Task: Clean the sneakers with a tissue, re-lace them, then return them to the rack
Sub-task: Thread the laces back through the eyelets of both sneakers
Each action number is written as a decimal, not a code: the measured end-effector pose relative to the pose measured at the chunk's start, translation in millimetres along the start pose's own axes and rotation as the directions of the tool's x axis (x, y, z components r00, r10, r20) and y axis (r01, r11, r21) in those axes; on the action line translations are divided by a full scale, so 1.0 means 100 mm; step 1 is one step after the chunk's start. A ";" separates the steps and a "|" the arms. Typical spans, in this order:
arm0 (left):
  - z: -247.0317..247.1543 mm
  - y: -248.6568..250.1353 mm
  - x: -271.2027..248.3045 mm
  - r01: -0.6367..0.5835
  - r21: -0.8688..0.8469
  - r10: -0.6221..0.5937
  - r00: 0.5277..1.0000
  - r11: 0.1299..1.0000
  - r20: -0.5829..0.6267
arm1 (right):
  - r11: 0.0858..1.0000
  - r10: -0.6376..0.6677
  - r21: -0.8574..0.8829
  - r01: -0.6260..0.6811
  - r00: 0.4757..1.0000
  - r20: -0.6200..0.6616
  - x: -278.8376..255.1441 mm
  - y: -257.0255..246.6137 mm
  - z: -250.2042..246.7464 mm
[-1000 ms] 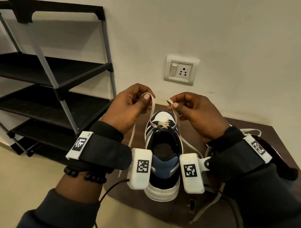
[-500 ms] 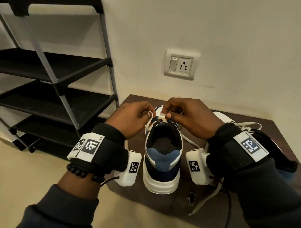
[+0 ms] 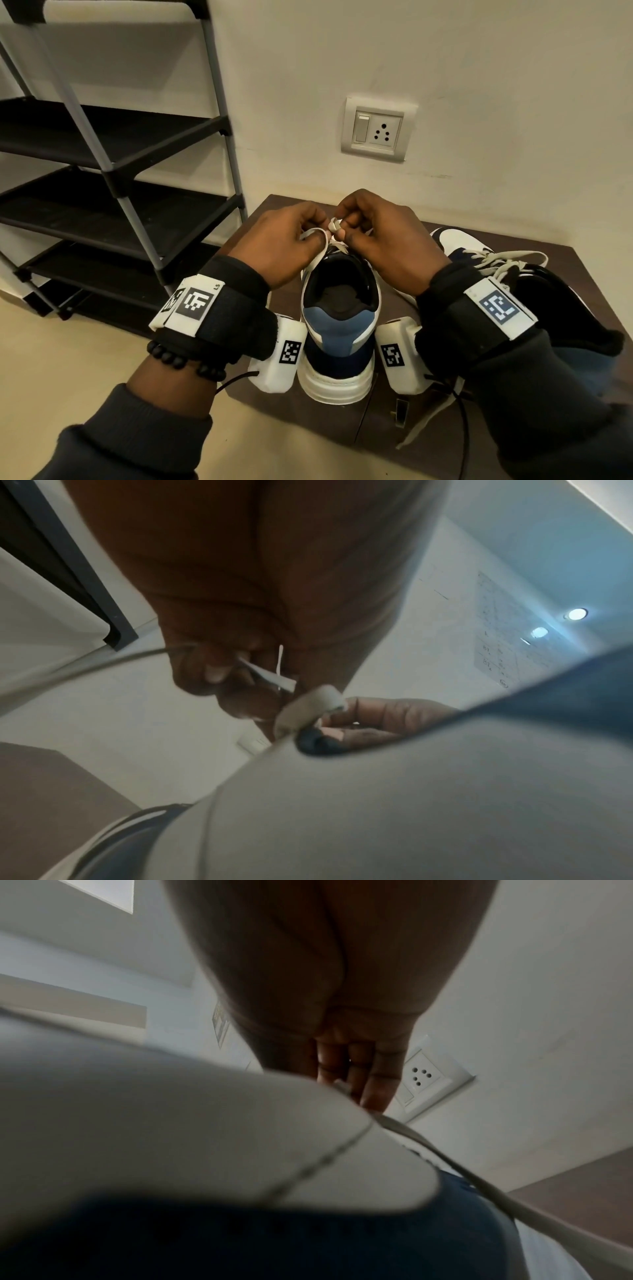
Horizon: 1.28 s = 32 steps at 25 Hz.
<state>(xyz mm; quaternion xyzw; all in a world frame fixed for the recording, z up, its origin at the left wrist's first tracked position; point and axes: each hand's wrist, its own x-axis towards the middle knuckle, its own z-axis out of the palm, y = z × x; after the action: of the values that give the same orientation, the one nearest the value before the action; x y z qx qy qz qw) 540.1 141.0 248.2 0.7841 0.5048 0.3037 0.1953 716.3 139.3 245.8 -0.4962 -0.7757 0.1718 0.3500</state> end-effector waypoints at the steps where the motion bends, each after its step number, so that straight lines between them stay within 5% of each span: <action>1: -0.01 0.00 0.00 -0.001 -0.038 0.000 1.000 0.999 -0.023 | 1.000 0.008 0.021 -0.007 1.000 -0.027 0.01 0.01 0.00; 7: -0.23 0.10 0.09 0.020 -0.185 -0.025 0.999 0.983 -0.027 | 0.984 0.023 0.178 0.011 0.981 -0.190 0.07 0.02 -0.19; 11: -0.37 0.30 0.34 -0.036 0.015 0.034 0.987 0.999 0.159 | 0.974 -0.010 0.223 0.046 0.987 -0.160 0.11 -0.03 -0.24; 19: -0.36 0.48 0.76 -0.249 0.384 0.022 0.861 0.889 0.508 | 0.996 -0.073 0.049 0.074 0.997 -0.032 0.20 -0.07 -0.29; 32: -0.35 0.42 0.71 -0.027 0.075 -0.023 0.802 0.997 0.597 | 0.986 -0.123 0.115 0.122 0.992 -0.001 0.14 -0.09 -0.34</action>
<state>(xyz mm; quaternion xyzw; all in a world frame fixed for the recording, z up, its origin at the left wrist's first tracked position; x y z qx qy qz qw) 566.5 188.1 319.7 0.8476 0.4284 0.0211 0.3124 731.1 145.4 279.9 -0.4261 -0.7947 0.1956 0.3856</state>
